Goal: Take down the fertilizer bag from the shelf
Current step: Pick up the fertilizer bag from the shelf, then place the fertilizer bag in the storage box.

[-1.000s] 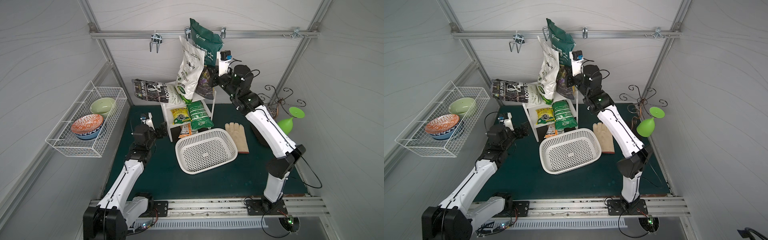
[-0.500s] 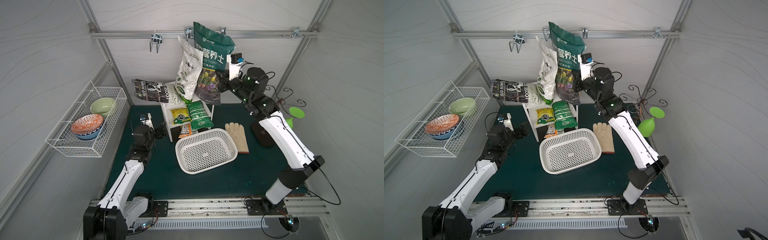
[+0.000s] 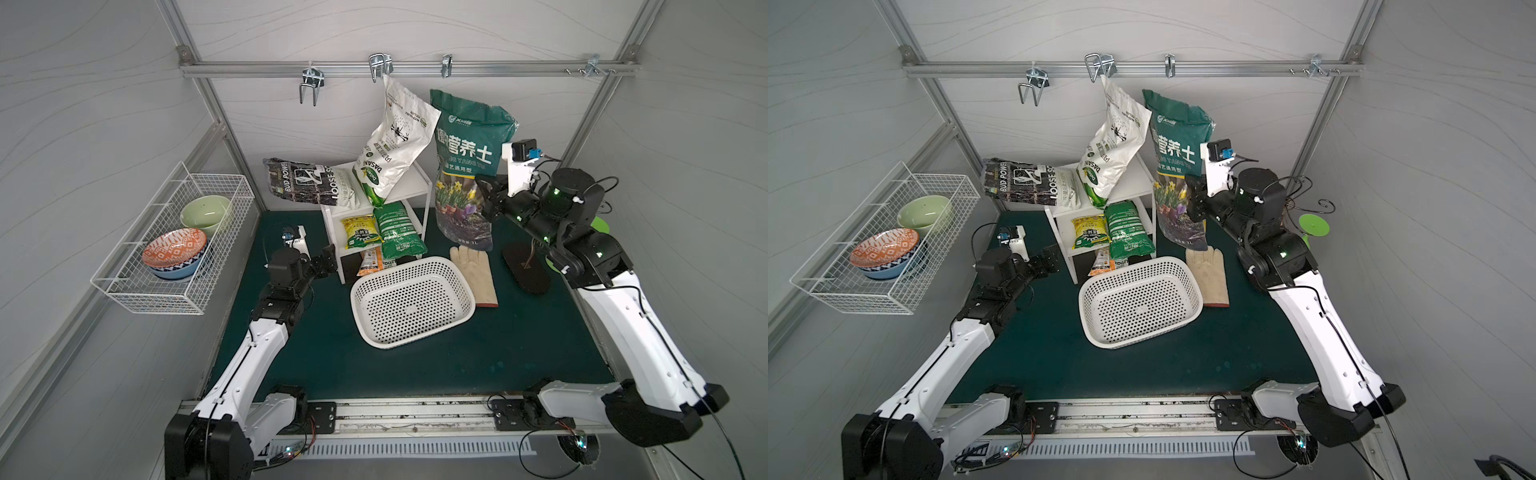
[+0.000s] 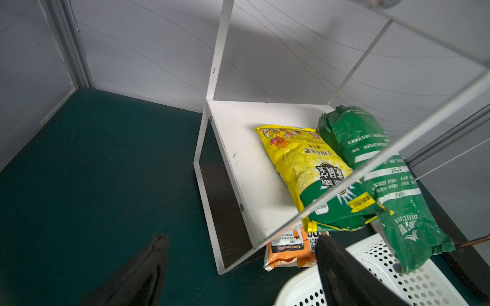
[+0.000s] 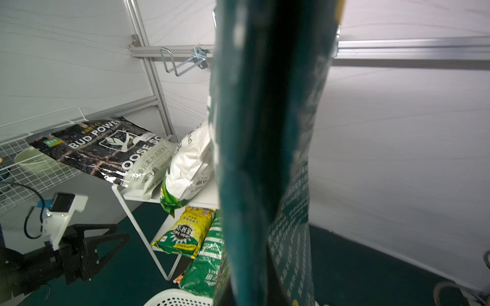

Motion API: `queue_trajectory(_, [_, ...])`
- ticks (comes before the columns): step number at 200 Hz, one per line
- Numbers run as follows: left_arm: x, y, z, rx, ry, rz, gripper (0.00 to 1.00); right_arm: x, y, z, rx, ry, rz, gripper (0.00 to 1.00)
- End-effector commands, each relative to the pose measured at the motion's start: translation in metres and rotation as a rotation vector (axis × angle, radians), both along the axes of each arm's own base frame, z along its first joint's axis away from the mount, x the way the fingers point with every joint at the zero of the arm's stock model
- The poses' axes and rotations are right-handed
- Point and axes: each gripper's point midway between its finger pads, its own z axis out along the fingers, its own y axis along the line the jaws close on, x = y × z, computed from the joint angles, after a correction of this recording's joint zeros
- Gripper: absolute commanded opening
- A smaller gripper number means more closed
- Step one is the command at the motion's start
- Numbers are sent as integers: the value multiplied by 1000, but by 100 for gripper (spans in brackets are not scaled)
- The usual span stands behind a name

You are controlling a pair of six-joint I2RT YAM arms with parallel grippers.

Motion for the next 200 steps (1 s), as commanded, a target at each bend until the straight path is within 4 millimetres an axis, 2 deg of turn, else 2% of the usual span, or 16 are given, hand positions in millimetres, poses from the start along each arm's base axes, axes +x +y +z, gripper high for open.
queue_trajectory(1, [-5, -16, 49, -49, -85, -84, 90, -41, -28, 84, 173, -246, -14, 0])
queue_trajectory(33, [-18, -28, 63, -38, -53, -171, 89, -42, -35, 54, 140, -163, -37, 0])
queue_trajectory(62, [-33, -44, 86, -136, -92, -249, 89, -40, -41, 15, 110, -62, -63, 0])
queue_trajectory(82, [-43, -67, 97, -223, -102, -345, 87, -39, -46, -13, 101, 5, -83, 0])
queue_trajectory(103, [-56, -101, 95, -214, -74, -455, 86, -44, -40, -36, 108, 55, -31, 0])
queue_trajectory(125, [-67, -133, 77, -152, -11, -538, 86, -49, -28, -55, 127, 96, 35, 0])
queue_trajectory(145, [-72, -149, 51, -137, 57, -564, 85, -48, -21, -68, 137, 117, 69, 0])
queue_trajectory(166, [-75, -155, 23, -153, 128, -562, 85, -44, -15, -81, 156, 106, 93, 0])
queue_trajectory(200, [-81, -149, -15, -138, 220, -526, 85, -35, -7, -95, 191, 54, 115, 0])
